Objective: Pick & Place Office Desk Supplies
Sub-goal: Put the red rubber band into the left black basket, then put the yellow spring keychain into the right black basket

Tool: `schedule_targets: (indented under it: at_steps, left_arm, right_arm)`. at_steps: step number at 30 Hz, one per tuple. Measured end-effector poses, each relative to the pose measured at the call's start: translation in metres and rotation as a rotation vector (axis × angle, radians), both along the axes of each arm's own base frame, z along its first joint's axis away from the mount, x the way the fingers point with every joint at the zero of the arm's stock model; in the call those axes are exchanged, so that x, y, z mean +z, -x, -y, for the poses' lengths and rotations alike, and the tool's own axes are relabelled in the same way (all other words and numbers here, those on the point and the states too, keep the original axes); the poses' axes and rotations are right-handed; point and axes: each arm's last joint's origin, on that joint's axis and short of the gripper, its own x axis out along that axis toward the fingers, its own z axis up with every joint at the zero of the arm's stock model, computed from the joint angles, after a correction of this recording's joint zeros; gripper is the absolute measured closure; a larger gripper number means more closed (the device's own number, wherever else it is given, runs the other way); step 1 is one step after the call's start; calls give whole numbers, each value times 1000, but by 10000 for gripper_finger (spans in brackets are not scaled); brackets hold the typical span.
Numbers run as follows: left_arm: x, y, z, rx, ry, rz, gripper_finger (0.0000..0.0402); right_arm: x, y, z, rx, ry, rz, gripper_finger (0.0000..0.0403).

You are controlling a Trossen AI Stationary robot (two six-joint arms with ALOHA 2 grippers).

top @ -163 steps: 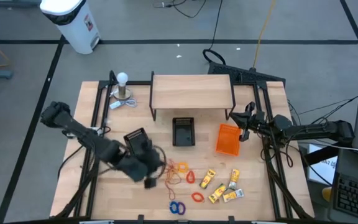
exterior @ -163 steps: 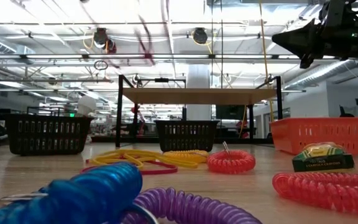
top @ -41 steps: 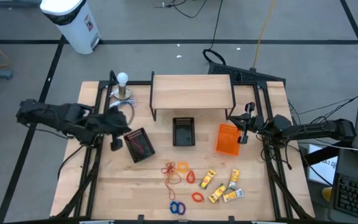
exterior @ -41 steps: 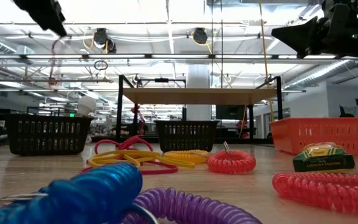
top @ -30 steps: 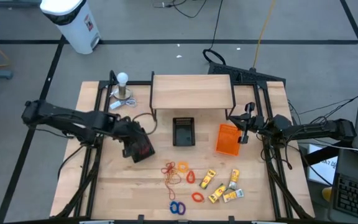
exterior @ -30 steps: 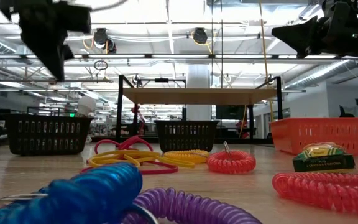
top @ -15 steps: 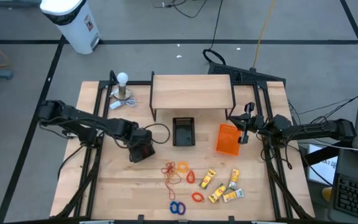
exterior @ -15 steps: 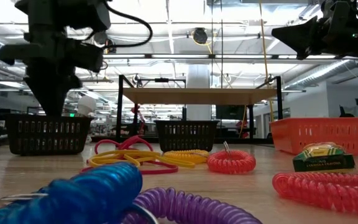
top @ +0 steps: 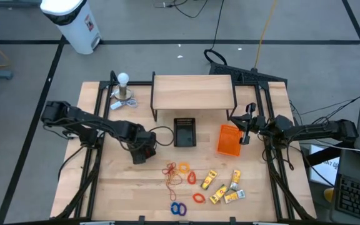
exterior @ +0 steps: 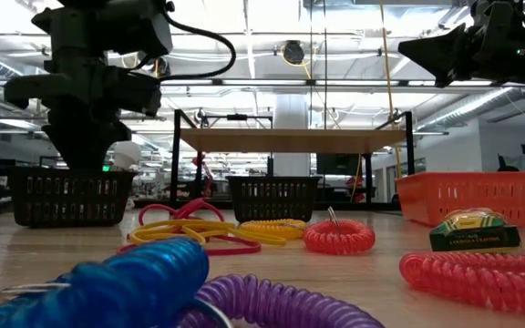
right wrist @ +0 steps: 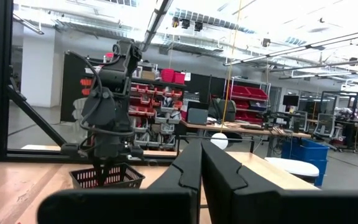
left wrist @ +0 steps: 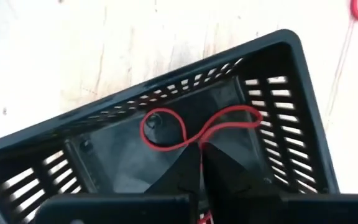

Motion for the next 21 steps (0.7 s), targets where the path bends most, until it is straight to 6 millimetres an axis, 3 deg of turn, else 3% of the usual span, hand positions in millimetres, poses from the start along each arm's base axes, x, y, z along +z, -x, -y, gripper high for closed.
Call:
schedule_targets:
  at_steps: [9, 13, 17, 21]
  left_arm:
    - [1, 4, 2, 0, 81, -57, 247]
    - [22, 6, 0, -51, 69, -60, 193]
    - [67, 18, -6, -119, 81, 197, 198]
    - [110, 52, -21, -108, 39, 454, 263]
  right_arm:
    - [0, 0, 0, 0, 0, -4, 403]
    - [-1, 0, 0, 1, -3, -7, 403]
    - [-1, 0, 0, 4, -11, -6, 403]
    - [-1, 0, 0, 8, -25, -10, 403]
